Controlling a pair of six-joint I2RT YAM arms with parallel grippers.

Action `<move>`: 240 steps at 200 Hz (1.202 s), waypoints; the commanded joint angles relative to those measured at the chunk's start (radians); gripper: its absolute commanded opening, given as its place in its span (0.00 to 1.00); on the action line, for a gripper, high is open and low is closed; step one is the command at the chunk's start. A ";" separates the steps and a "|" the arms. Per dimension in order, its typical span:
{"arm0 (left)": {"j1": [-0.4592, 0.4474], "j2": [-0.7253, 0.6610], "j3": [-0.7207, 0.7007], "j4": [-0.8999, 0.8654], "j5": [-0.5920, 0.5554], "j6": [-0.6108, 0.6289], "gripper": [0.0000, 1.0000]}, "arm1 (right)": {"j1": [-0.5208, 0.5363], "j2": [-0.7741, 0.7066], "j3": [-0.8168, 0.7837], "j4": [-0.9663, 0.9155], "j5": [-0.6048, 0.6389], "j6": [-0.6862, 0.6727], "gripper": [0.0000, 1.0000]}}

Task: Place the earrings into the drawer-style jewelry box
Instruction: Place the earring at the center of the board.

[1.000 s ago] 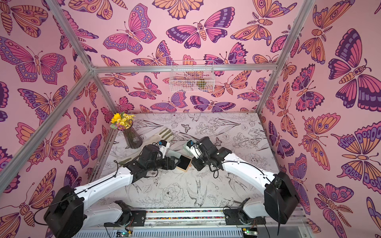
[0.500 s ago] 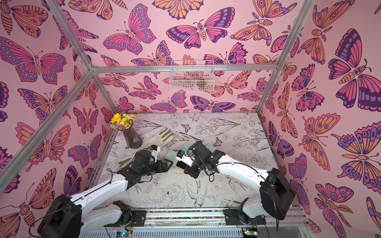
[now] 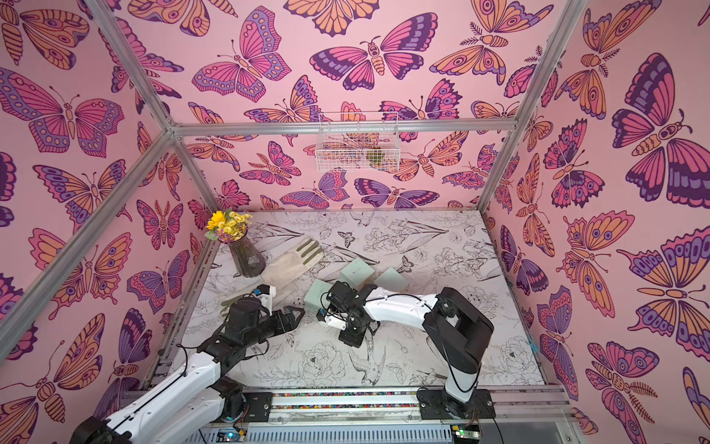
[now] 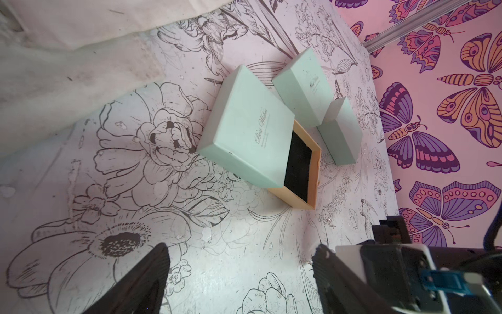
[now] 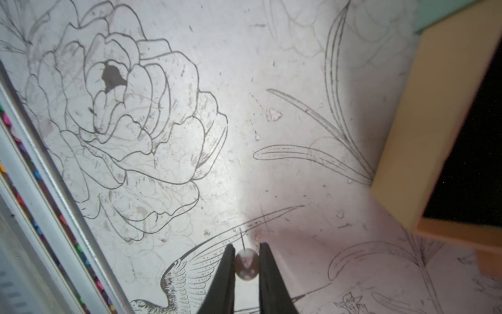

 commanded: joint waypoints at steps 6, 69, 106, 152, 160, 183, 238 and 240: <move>0.007 0.019 0.018 -0.014 0.001 0.015 0.84 | 0.021 0.032 0.043 -0.046 0.040 -0.022 0.11; 0.007 0.033 0.021 -0.010 0.000 0.022 0.83 | 0.027 0.068 0.048 -0.040 0.070 -0.019 0.15; 0.007 0.049 0.025 -0.002 0.004 0.023 0.83 | 0.028 0.068 0.043 -0.032 0.090 -0.016 0.21; 0.007 0.085 0.028 0.010 0.020 0.030 0.83 | 0.028 0.056 0.026 -0.017 0.107 -0.007 0.27; 0.007 0.092 0.028 0.011 0.022 0.034 0.83 | 0.027 0.052 0.022 -0.014 0.108 -0.005 0.30; 0.007 0.116 0.028 0.012 0.033 0.044 0.83 | 0.027 0.035 0.005 -0.009 0.118 0.001 0.31; 0.007 0.187 0.089 0.018 0.061 0.062 0.82 | 0.029 -0.006 -0.031 0.009 0.139 0.006 0.31; 0.007 0.190 0.089 0.018 0.062 0.062 0.82 | 0.028 -0.006 -0.032 0.008 0.141 0.006 0.31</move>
